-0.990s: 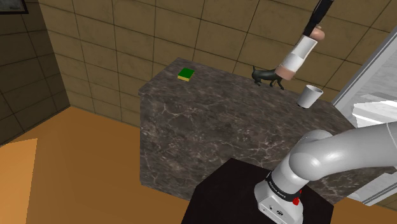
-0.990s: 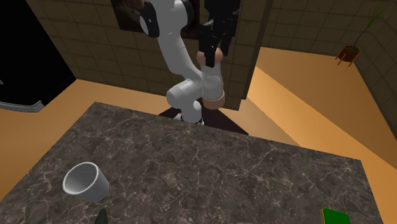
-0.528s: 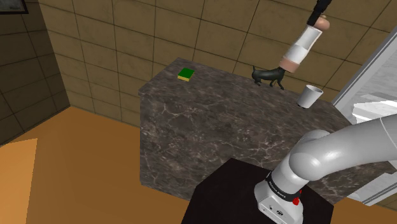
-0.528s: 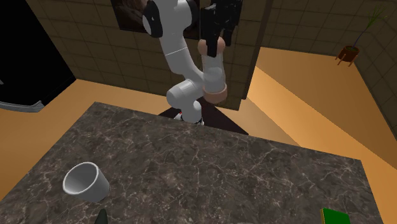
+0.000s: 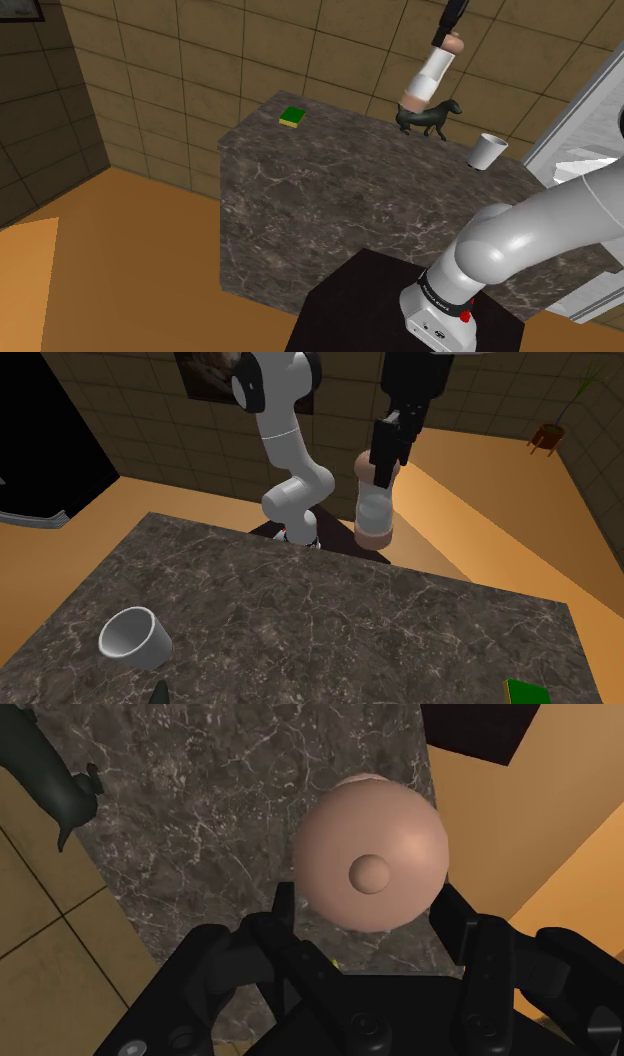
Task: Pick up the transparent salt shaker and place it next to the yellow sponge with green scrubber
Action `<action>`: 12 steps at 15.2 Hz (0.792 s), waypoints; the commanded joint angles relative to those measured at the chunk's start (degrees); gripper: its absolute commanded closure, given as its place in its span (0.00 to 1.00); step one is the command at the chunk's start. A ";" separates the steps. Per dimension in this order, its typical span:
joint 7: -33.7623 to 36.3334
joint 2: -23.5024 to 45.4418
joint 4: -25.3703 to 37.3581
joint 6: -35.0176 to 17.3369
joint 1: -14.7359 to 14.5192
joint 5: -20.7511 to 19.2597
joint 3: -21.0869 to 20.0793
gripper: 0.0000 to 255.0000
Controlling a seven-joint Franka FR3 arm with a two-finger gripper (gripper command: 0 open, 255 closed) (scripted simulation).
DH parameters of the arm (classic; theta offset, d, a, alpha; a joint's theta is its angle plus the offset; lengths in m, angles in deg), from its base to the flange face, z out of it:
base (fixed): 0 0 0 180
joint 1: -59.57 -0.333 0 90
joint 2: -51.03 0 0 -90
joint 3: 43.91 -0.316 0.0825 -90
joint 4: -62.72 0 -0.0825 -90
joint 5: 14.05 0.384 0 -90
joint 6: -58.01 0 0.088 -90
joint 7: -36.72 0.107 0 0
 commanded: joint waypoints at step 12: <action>3.38 19.22 7.56 -11.45 -1.15 2.46 -0.77 1.00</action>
